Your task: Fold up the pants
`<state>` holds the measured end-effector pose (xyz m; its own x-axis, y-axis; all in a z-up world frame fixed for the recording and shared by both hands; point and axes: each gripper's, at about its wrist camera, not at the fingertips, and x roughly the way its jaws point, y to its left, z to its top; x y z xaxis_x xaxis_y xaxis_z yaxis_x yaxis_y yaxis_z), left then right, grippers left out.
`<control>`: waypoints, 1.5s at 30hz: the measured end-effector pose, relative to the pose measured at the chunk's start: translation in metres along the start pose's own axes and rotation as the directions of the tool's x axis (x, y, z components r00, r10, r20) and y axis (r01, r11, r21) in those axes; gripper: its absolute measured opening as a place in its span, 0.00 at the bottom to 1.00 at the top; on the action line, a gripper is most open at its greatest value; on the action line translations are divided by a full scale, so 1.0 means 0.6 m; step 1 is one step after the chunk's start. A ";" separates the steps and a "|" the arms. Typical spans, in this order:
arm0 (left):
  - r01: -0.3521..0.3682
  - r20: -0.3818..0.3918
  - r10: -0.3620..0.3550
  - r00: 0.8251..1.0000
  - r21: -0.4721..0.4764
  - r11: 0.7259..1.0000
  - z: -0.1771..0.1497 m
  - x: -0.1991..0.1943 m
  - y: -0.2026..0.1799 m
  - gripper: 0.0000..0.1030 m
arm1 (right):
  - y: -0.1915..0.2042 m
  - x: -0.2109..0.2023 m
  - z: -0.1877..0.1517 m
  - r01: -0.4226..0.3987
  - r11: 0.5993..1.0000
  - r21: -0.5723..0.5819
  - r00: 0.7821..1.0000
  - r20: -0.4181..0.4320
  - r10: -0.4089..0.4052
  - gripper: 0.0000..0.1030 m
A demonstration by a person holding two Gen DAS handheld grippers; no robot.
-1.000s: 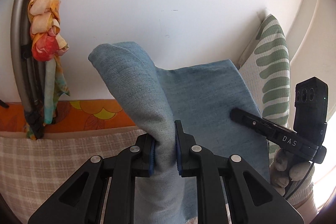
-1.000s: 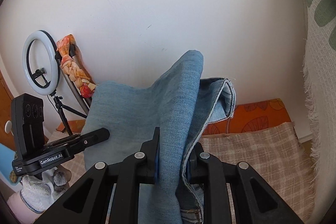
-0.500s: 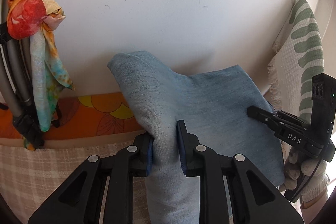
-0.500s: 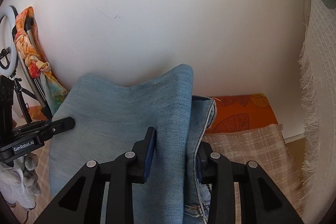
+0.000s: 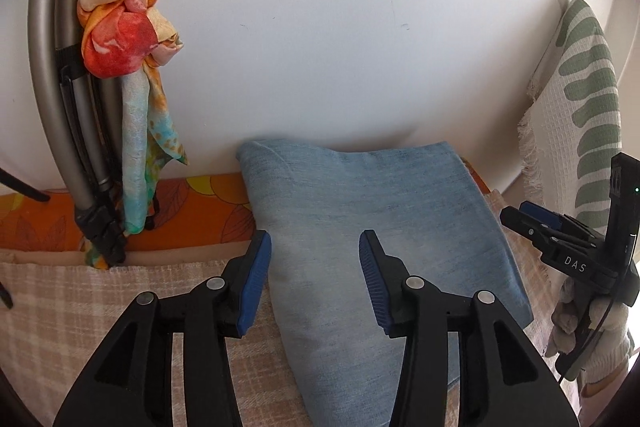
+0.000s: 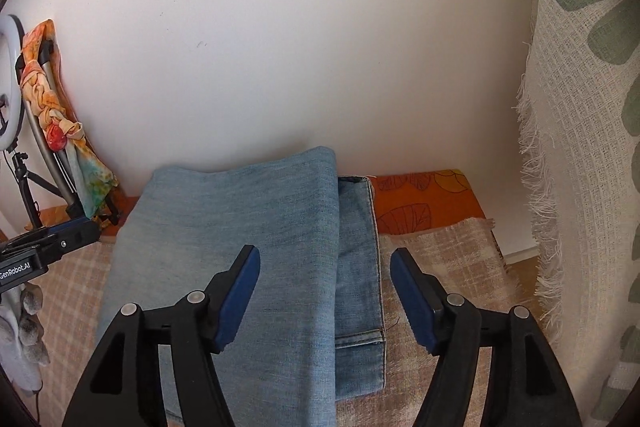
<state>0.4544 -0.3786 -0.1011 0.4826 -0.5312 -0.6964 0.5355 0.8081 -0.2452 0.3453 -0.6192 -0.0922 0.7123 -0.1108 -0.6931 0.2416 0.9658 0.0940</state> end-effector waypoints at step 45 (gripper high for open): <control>0.032 0.112 -0.041 0.993 0.089 0.996 -0.280 -0.419 -0.036 0.69 | 0.244 -0.404 -0.288 0.095 0.995 -0.040 0.987 0.138 -0.088 0.99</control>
<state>0.2049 -0.2200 -0.0343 0.5346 -0.5894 -0.6057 0.6101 0.7651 -0.2061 0.0943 -0.4106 -0.0339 0.7720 -0.2268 -0.5938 0.2815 0.9596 -0.0005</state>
